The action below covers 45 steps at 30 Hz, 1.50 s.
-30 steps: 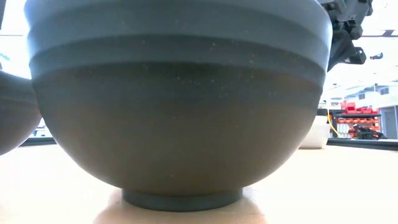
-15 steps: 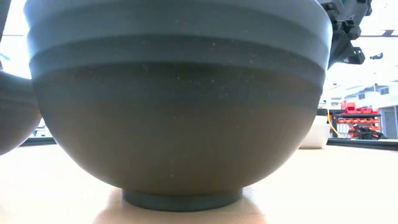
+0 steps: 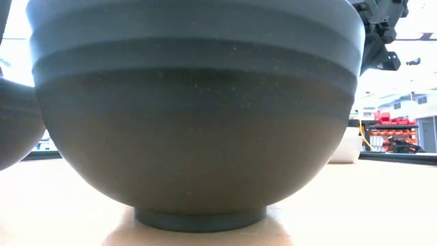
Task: Nest bowls inside each other
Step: Stack the stacked bowls on top of the blue bowl
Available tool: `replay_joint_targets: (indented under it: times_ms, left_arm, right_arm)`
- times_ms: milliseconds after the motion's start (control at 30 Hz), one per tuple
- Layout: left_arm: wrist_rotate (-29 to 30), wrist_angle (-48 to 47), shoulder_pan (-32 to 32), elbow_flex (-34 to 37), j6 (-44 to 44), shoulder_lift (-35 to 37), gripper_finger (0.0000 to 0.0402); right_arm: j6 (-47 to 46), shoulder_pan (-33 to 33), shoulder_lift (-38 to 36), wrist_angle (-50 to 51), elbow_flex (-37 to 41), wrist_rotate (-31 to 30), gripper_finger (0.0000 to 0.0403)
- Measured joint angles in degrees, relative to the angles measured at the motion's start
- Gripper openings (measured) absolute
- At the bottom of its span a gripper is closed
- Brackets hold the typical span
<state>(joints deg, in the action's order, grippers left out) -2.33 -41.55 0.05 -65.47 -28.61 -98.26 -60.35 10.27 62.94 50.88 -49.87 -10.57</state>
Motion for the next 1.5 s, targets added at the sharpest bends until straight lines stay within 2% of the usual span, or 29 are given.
replay_joint_targets:
  times_ms: [133, 367, 600, 933, 1133, 1367, 1500]
  left_arm:
    - [3.00, -4.54, 0.15, -2.91, 2.65, -0.04, 0.0019]
    - [2.94, -9.70, 2.07, -9.20, 8.14, -0.22, 0.0019]
    - [5.43, -16.80, 5.99, -16.45, 14.07, -0.20, 0.0019]
    - [7.74, -18.27, 13.10, -27.09, 22.28, -0.60, 0.0019]
    - [7.93, -20.43, 15.88, -35.47, 27.86, -6.46, 0.0019]
    - [7.88, -25.34, 15.49, -48.22, 34.67, -17.00, 0.0019]
    - [6.48, -26.60, 15.50, -53.06, 37.95, -21.79, 0.0019]
  right_arm:
    - [0.03, 0.01, 0.00, -0.01, 0.00, 0.00, 0.0016]
    - [-0.04, 0.01, 0.00, -0.01, 0.00, 0.02, 0.0016]
    - [-0.10, 0.01, 0.00, -0.01, 0.00, 0.02, 0.0013]
    - [-1.35, 0.00, 0.00, -0.03, 0.00, -0.18, 0.0013]
    - [-2.84, -0.01, -0.02, -0.43, 0.00, -1.87, 0.0012]
    - [-4.21, -0.01, -0.02, -0.46, 0.02, -2.05, 0.0012]
    - [-4.62, -0.01, -0.02, -0.41, 0.02, -2.04, 0.0011]
